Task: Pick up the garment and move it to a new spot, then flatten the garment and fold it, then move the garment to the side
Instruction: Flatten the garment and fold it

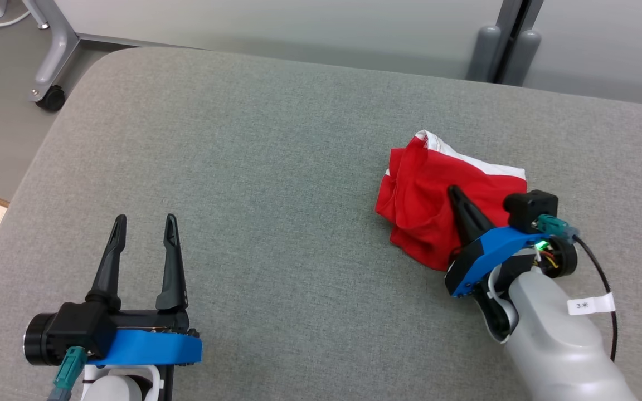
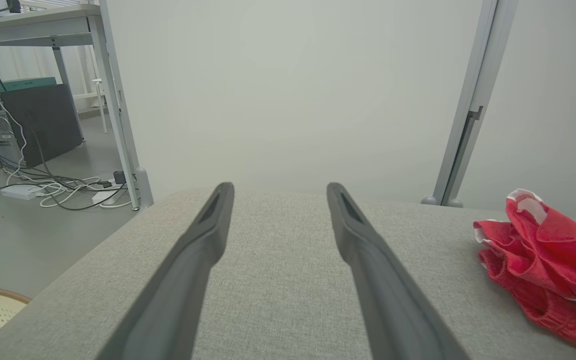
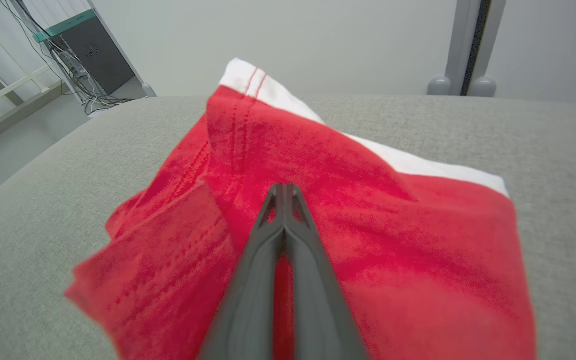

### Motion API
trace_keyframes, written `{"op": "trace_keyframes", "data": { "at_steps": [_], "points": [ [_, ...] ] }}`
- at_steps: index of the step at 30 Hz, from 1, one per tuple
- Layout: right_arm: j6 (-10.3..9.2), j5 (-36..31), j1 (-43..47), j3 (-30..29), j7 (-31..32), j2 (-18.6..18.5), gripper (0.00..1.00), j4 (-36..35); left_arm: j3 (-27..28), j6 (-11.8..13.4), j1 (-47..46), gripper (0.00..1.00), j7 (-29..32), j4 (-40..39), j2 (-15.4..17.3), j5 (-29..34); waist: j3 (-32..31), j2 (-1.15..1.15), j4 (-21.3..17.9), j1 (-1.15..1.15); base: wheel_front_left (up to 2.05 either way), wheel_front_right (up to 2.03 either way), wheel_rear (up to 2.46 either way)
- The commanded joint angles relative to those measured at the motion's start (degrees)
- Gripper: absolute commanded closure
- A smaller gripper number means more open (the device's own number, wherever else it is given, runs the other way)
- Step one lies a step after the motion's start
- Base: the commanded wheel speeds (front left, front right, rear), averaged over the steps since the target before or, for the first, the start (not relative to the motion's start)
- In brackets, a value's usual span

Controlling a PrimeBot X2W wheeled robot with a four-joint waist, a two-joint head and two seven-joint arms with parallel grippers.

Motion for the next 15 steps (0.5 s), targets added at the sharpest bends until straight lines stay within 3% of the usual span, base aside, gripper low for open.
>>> {"op": "trace_keyframes", "data": {
  "at_steps": [1,9,15],
  "points": [
    [0.01,0.7,-0.9,1.5,-0.4,0.2,1.0,0.2,-0.2,0.3,-1.0,0.0,-0.3,0.1,-0.1,-0.3,0.2,0.0,0.3,0.0,0.0,0.0,0.0],
    [0.01,10.2,0.6,13.0,-0.5,0.2,1.0,-2.8,-0.8,0.5,-1.5,0.0,-0.3,0.2,-0.1,-0.6,0.7,0.0,1.0,0.0,0.0,0.0,0.0],
    [0.01,12.8,-0.7,16.5,-0.5,0.2,1.0,-4.3,-0.6,0.9,-1.3,0.0,-0.3,0.1,-0.1,-0.6,0.5,0.0,0.1,0.0,0.0,0.0,0.0]
  ]
}}
